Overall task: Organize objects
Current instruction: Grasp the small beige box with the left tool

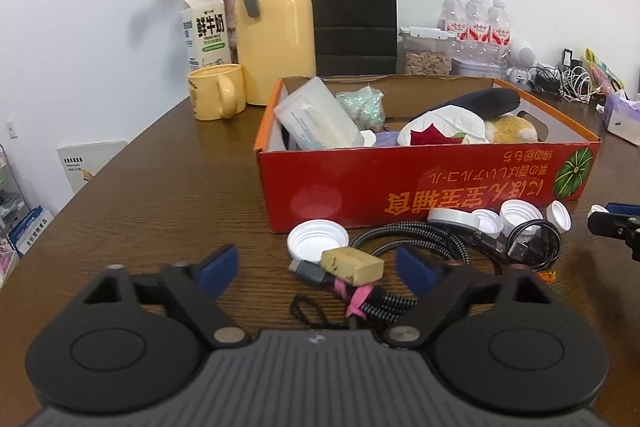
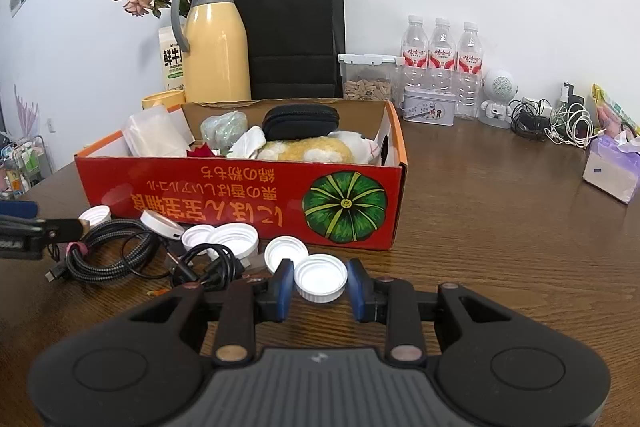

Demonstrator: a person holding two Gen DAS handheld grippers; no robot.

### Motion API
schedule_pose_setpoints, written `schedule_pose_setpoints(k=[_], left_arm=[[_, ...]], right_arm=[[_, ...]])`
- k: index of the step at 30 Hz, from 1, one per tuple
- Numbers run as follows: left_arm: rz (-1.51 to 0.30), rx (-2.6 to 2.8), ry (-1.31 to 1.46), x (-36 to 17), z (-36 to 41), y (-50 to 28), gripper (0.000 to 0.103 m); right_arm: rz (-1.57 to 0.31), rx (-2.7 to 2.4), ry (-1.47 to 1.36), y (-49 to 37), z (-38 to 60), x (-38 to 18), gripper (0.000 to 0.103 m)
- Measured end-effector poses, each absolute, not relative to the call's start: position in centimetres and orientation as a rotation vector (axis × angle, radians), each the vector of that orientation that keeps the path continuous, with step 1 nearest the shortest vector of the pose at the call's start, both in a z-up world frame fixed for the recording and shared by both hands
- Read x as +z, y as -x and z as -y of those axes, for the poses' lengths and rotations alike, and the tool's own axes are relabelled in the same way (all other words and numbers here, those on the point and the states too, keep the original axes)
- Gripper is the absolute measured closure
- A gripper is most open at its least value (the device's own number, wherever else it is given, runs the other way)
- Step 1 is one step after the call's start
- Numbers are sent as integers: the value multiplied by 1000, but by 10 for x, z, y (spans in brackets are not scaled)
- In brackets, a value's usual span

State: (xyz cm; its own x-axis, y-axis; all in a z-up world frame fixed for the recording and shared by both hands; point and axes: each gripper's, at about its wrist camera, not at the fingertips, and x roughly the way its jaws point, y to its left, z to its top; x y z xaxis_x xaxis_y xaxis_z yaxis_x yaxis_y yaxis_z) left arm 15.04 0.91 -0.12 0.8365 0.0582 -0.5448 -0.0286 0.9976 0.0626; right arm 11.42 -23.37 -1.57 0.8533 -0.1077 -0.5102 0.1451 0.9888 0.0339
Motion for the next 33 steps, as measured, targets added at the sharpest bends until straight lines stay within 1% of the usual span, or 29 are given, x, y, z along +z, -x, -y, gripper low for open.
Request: schedule_pose_setpoints(k=[2,3,4,5,6,16,26,33], left_arm=[[-589,30,-52,-3,-7,-154,32],[-591,19,-49,-4,-7,-155,39],[-594,11,-48,-5,-6,-155,50],[-597,4,-47,-5,-5,-155,56],[-599,-4,-44,-6,-5,-155,68],[-555,-5,-22,-2,-8,-143,69],[-471,-14,-6,24,-7,-137,69],[-422,-33,6,43,3,-153,69]], right_arm=[[-533,-133,-69,-114,233,-16,76],[-533,-133,-69,-114,233,-16,76],[-532,-133,-68,-114,233,-16,76],[-532,-133,-69,-114,233,-16,76],[-531,-133,-68,-114,233,-16,76],[-524,-137,-67,-114,232,-15,76],[-468,-112,-27,-111,218,-11,76],[-407,-47,-20,-129,200,15,76]])
